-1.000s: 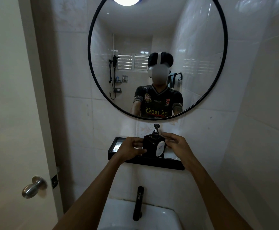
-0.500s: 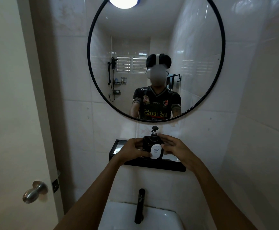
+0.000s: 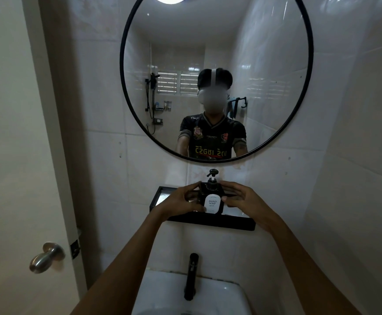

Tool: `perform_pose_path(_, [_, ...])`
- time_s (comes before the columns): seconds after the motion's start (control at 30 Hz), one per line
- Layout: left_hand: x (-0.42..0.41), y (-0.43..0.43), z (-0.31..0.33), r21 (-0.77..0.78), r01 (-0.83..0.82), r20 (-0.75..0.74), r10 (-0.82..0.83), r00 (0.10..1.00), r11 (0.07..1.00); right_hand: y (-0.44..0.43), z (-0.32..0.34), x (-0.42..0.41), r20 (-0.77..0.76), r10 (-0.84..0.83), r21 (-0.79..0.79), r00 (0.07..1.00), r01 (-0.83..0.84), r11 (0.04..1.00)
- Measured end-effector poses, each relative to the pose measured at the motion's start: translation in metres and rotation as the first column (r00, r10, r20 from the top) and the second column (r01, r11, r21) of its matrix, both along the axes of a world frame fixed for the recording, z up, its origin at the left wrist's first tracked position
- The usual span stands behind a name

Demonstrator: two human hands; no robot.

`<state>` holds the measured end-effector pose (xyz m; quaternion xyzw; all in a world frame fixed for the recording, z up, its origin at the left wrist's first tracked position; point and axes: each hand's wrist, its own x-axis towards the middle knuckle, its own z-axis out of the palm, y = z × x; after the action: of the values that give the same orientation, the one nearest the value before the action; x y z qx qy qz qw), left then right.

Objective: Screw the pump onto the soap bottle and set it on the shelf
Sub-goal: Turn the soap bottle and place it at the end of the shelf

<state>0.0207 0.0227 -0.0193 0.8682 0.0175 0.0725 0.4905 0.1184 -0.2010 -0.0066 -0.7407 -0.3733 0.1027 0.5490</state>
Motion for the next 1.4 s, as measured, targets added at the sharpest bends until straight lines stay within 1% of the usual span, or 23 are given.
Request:
perform_pose_path(0.07, [-0.001, -0.001, 0.001, -0.002, -0.001, 0.001, 0.001, 1.000, 1.000, -0.002, 0.000, -0.001, -0.003, -0.015, 0.004, 1.000, 0.015, 1.000])
perform_pose_path(0.27, [-0.001, 0.001, 0.003, 0.055, 0.069, -0.021, -0.068, 0.997, 0.996, -0.007, -0.003, 0.000, -0.027, -0.025, 0.025, 0.999, 0.026, 0.999])
perform_pose_path(0.43, [0.000, 0.003, 0.004, 0.054, 0.088, -0.025, -0.087, 0.996, 0.995, -0.007, 0.001, 0.000, -0.016, -0.041, 0.033, 0.999, 0.042, 0.999])
perform_pose_path(0.53, [0.000, 0.005, 0.003, 0.055, 0.088, -0.041, -0.086, 0.995, 0.995, -0.005, 0.014, 0.003, 0.053, -0.093, 0.058, 0.994, 0.090, 0.994])
perform_pose_path(0.67, [0.002, 0.006, 0.001, 0.069, 0.075, -0.062, -0.070, 0.996, 0.995, 0.006, 0.042, 0.007, 0.187, -0.085, 0.069, 0.979, 0.074, 0.995])
perform_pose_path(0.73, [0.003, 0.007, 0.001, 0.086, 0.073, -0.068, -0.067, 0.995, 0.994, 0.012, 0.056, 0.006, 0.257, -0.058, 0.038, 0.965, 0.049, 0.998])
perform_pose_path(0.83, [0.005, 0.010, -0.001, 0.097, 0.078, -0.071, -0.071, 0.995, 0.992, 0.019, 0.066, 0.006, 0.340, 0.017, -0.048, 0.940, -0.001, 0.999])
perform_pose_path(1.03, [0.008, 0.012, -0.004, 0.100, 0.084, -0.073, -0.077, 0.994, 0.991, 0.029, 0.070, 0.007, 0.410, 0.132, -0.121, 0.902, -0.090, 0.989])
perform_pose_path(1.17, [0.009, 0.013, -0.003, 0.091, 0.092, -0.081, -0.085, 0.993, 0.992, 0.032, 0.068, 0.010, 0.439, 0.146, -0.131, 0.887, -0.098, 0.987])
perform_pose_path(1.4, [0.010, 0.014, -0.005, 0.054, 0.101, -0.085, -0.096, 0.992, 0.993, 0.030, 0.067, 0.010, 0.424, 0.150, -0.110, 0.893, -0.114, 0.987])
